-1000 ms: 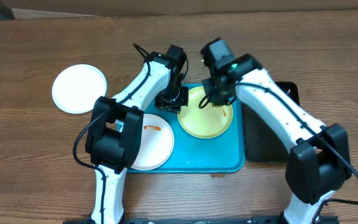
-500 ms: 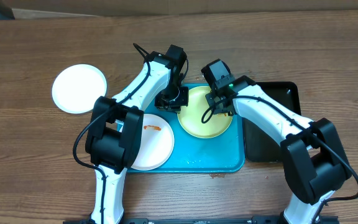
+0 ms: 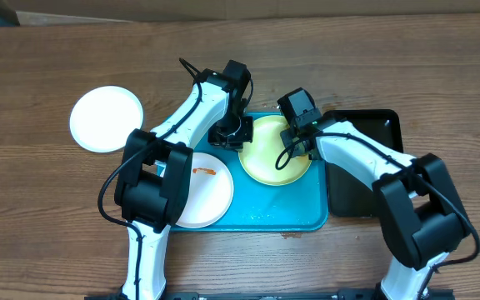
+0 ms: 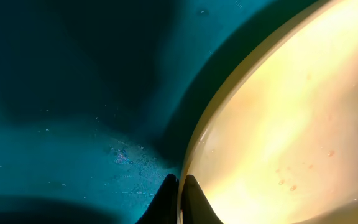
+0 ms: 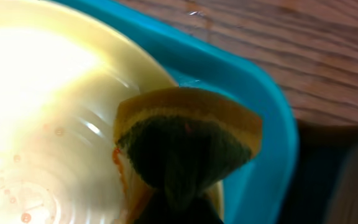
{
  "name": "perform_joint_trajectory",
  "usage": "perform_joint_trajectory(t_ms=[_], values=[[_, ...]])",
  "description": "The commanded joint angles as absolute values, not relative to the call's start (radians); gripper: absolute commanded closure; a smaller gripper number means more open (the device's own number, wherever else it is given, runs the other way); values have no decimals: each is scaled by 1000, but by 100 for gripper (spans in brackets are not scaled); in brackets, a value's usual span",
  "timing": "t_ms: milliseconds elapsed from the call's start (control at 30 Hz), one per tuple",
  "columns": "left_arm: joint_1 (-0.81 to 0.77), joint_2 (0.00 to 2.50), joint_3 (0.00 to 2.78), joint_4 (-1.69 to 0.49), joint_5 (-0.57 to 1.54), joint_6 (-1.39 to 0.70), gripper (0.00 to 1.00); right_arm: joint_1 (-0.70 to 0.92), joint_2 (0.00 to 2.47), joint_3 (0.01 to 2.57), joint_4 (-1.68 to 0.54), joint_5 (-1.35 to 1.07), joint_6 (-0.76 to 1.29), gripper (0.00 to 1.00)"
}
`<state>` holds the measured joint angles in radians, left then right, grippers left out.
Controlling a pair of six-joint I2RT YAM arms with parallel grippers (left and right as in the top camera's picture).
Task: Clean dirty plates on tray and stack at the side
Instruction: 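Carry sponge to the held yellow plate and scrub its surface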
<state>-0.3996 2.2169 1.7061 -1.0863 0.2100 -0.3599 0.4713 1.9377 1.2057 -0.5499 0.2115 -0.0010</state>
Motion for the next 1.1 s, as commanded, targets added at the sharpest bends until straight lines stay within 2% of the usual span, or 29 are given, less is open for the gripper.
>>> perform_joint_trajectory(t_ms=[0, 633, 867, 1067], values=[[-407, 2225, 1702, -1087, 210, -344, 96, 463, 1990, 1192, -555, 92, -31, 96], [-407, 2225, 1702, -1080, 210, -344, 96, 464, 1992, 1204, -653, -340, -31, 96], [-407, 2225, 1702, -1081, 210, -336, 96, 419, 1949, 1409, -839, -394, -33, 96], [-407, 2225, 1702, -1080, 210, -337, 96, 315, 1884, 1610, -1047, -372, -57, 96]])
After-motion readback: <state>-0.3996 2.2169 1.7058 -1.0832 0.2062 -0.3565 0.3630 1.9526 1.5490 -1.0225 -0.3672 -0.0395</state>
